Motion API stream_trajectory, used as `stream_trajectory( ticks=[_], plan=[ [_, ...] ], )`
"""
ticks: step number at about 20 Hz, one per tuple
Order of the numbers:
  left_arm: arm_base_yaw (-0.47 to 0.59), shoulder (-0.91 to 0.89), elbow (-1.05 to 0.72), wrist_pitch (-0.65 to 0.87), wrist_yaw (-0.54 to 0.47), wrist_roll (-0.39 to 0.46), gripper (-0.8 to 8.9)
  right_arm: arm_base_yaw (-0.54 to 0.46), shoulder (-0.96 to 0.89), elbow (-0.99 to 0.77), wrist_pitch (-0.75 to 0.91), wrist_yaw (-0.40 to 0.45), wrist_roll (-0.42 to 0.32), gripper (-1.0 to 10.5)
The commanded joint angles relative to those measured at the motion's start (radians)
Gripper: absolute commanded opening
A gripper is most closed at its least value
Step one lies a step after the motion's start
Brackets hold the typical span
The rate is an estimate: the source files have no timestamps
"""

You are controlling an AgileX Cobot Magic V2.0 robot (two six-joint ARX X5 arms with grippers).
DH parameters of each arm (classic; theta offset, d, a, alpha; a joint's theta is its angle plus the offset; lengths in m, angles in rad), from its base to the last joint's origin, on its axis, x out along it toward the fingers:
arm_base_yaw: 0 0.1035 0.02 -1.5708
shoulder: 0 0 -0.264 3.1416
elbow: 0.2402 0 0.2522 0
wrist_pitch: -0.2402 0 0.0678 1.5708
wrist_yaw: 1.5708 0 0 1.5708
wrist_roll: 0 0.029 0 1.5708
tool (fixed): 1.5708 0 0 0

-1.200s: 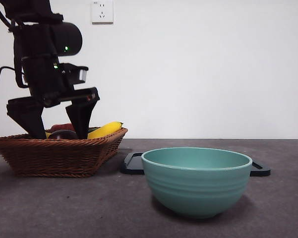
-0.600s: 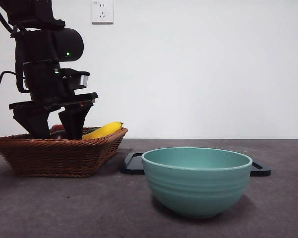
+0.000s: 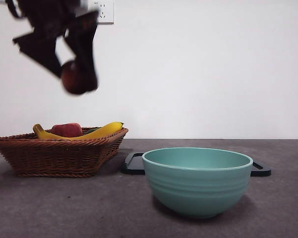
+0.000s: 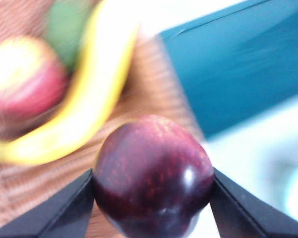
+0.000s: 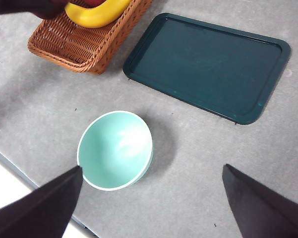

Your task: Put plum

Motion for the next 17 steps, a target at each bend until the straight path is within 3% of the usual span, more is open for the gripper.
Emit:
stream_trajectory(
  ticks=[1, 9, 17],
  plan=[
    [-0.07, -0.05, 0.021, -0.011, 0.087, 0.008, 2.7, 0.004, 0.008, 0.022, 0.009, -0.003, 0.005, 4.5],
    [-0.341, -0.019, 0.021, -0.027, 0.117, 0.026, 2.7, 0.004, 0.008, 0.022, 0.009, -0.003, 0.005, 4.5],
    [-0.475, 0.187, 0.021, 0.017, 0.115, 0.081, 2.7, 0.004, 0.008, 0.022, 0.008, -0.003, 0.005, 4.5]
  ],
)
